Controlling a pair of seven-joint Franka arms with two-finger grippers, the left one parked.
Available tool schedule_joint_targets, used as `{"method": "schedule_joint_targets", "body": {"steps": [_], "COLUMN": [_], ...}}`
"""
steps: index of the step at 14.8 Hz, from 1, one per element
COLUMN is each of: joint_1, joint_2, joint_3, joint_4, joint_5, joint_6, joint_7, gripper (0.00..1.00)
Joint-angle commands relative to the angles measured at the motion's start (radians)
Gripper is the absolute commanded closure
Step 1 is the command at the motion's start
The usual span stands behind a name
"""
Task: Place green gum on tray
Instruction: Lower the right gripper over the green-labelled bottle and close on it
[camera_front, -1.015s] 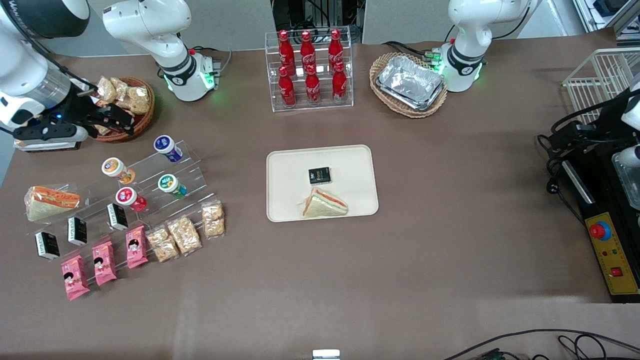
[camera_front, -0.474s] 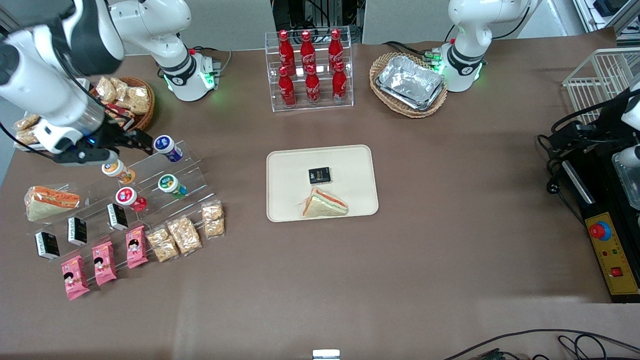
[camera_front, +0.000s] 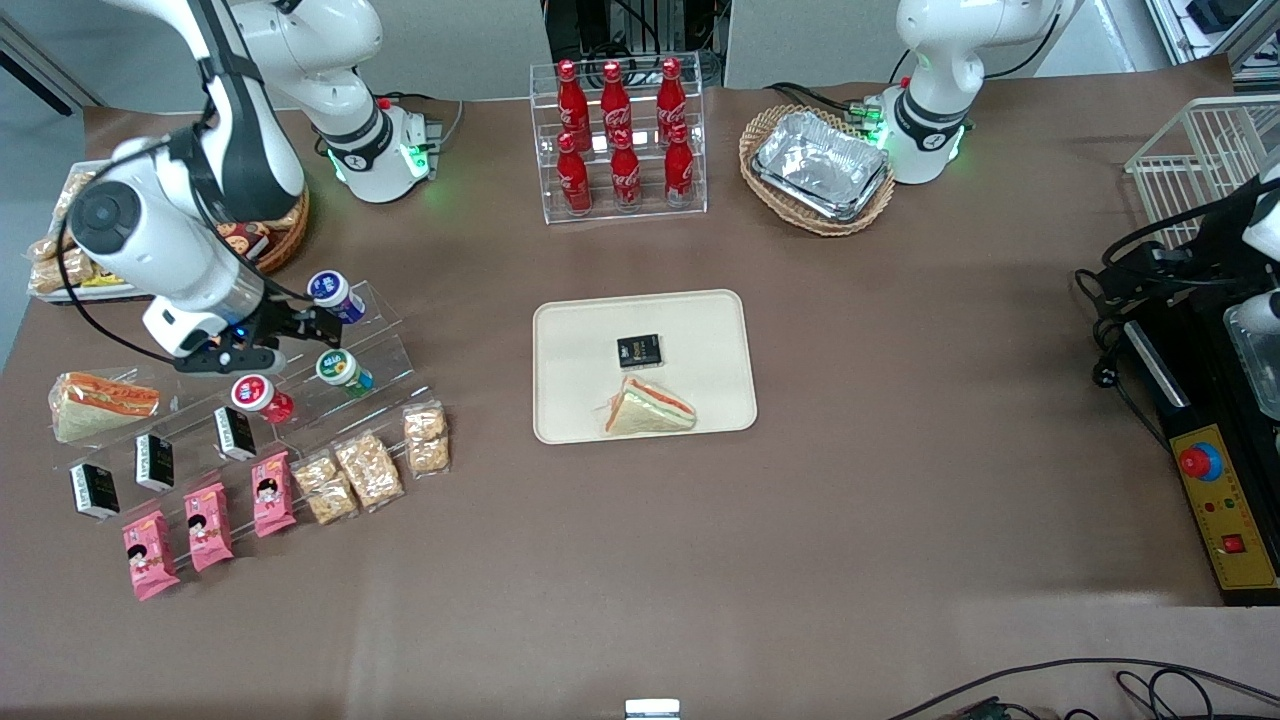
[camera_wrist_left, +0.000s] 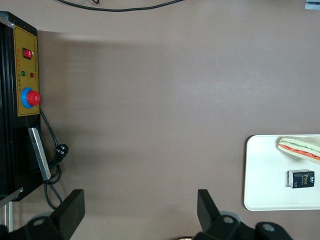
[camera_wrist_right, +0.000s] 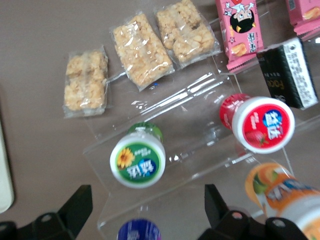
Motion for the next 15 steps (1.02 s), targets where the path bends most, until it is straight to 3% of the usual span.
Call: {"method": "schedule_joint_targets", "body": {"steps": [1,6,15], "joint_1": [0.008,0.017,0.023], "joint_2": [0.064,0.104,0.113], "joint_3": [0.001,0.001,0.002], "joint_4": [-0.031,-0.056,-0.063], "joint_5": [-0.020,-0.020,-0.017], "joint_6": [0.117,0.189,0.203], "joint_7": [0.006,0.007,0.041], "gripper": [0.00,0.00,0.26]}}
